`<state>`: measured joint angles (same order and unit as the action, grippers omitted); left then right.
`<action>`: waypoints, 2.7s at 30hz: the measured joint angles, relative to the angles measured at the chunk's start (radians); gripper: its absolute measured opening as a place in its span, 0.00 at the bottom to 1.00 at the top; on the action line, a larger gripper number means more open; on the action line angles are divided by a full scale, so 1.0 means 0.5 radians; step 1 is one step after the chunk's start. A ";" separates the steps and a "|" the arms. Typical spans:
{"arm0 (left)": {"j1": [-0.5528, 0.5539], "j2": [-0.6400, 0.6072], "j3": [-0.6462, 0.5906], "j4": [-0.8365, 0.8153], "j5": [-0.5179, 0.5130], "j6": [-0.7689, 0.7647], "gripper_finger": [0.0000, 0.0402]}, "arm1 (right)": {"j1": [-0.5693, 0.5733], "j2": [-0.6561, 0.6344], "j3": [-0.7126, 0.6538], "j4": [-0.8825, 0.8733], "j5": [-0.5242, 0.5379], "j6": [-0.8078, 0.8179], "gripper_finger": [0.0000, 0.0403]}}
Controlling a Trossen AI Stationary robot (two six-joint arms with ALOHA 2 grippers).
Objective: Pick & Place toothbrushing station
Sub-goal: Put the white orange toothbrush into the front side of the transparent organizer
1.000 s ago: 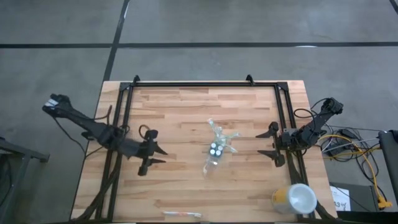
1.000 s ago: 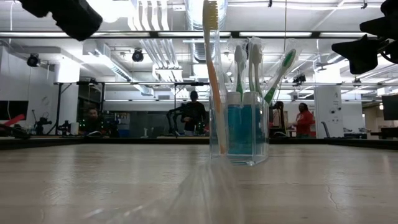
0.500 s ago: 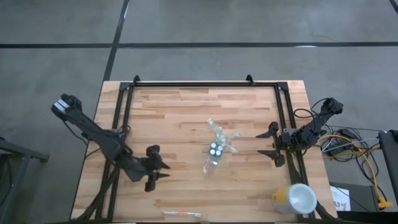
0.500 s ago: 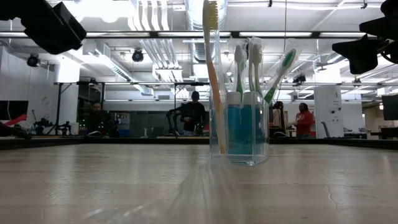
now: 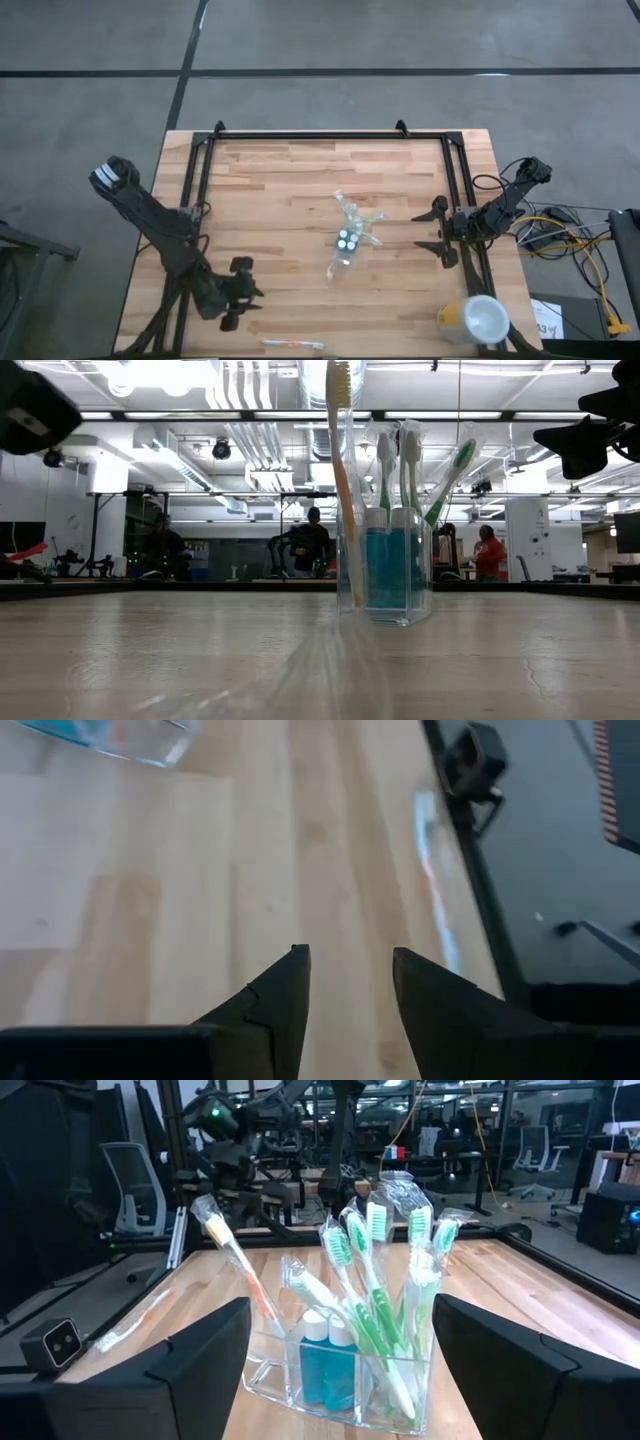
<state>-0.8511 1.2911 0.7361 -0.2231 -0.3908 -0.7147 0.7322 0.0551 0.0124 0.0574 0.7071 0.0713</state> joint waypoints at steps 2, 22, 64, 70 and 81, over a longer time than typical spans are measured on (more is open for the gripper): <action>-0.047 0.024 -0.004 0.037 -0.002 -0.025 0.37 | 0.000 0.000 0.000 0.000 0.000 0.009 0.75; -0.253 0.588 0.014 0.594 0.134 -0.146 0.37 | 0.001 0.001 0.000 0.001 0.000 0.009 0.77; -0.227 0.835 0.098 0.633 0.185 0.167 0.01 | 0.001 0.000 0.000 0.000 0.000 0.000 0.74; -0.147 0.732 0.093 0.444 0.133 0.100 0.01 | 0.001 -0.001 0.000 0.001 0.000 0.004 0.76; 0.091 0.560 0.085 0.009 0.096 -0.080 0.01 | 0.001 0.001 0.000 0.000 0.000 0.008 0.76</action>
<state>-0.8057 1.5710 0.7788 -0.2188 -0.3428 -0.7548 0.7326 0.0554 0.0124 0.0574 0.7071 0.0753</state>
